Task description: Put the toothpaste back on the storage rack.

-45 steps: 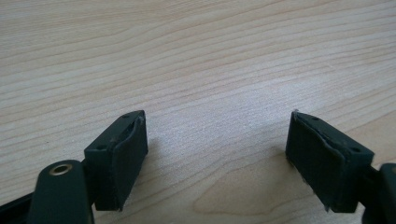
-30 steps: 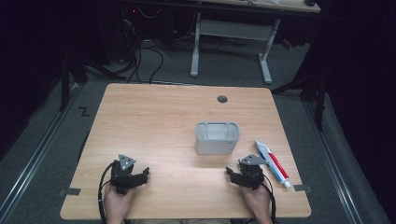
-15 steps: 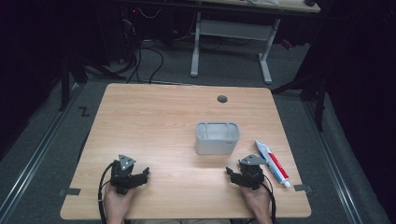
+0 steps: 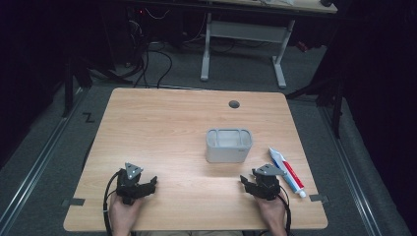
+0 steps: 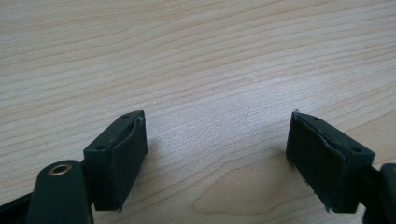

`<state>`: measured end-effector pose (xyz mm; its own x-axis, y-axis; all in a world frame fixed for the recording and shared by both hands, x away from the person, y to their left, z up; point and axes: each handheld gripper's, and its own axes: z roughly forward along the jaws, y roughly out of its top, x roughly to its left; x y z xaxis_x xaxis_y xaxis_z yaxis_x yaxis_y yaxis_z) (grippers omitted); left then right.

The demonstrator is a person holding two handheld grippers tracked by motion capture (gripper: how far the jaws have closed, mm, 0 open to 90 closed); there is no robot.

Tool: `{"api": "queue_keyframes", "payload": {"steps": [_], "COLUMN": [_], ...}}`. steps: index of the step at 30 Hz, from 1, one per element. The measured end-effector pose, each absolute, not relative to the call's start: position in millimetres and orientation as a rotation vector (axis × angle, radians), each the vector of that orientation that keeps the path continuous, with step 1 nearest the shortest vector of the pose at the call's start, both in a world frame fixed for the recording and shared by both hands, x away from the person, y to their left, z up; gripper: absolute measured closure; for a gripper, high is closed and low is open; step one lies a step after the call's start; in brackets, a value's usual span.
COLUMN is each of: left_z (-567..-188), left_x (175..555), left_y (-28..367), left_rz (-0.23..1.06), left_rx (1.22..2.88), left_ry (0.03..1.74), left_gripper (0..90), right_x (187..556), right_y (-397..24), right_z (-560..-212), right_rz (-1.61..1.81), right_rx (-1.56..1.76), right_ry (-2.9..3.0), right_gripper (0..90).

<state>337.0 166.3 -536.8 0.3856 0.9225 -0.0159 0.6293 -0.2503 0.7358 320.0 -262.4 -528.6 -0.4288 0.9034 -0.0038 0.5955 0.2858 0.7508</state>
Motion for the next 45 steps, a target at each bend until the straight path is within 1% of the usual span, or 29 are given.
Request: {"api": "queue_keyframes", "payload": {"steps": [15, 30, 35, 45], "left_z": [-537, -537, -537, -537], "left_x": [337, 337, 337, 337], "left_y": [166, 166, 166, 166], "left_rz": [0.564, 0.564, 0.564, 0.565], "left_rx": [1.981, 1.980, 1.981, 1.980], "left_ry": [1.329, 1.329, 1.329, 1.330], "left_gripper": [21.1, 21.1, 21.1, 21.1], "right_x": [310, 300, 298, 295], "right_y": [-272, -281, -287, -297], "right_z": [-522, -519, -516, -514], "right_rz": [1.020, 1.008, 0.997, 1.053], "right_rx": [1.364, 1.372, 1.400, 1.438], "right_ry": [2.059, 1.998, 1.968, 1.960], "right_gripper": [42.2, 40.5, 44.3, 46.1]}}
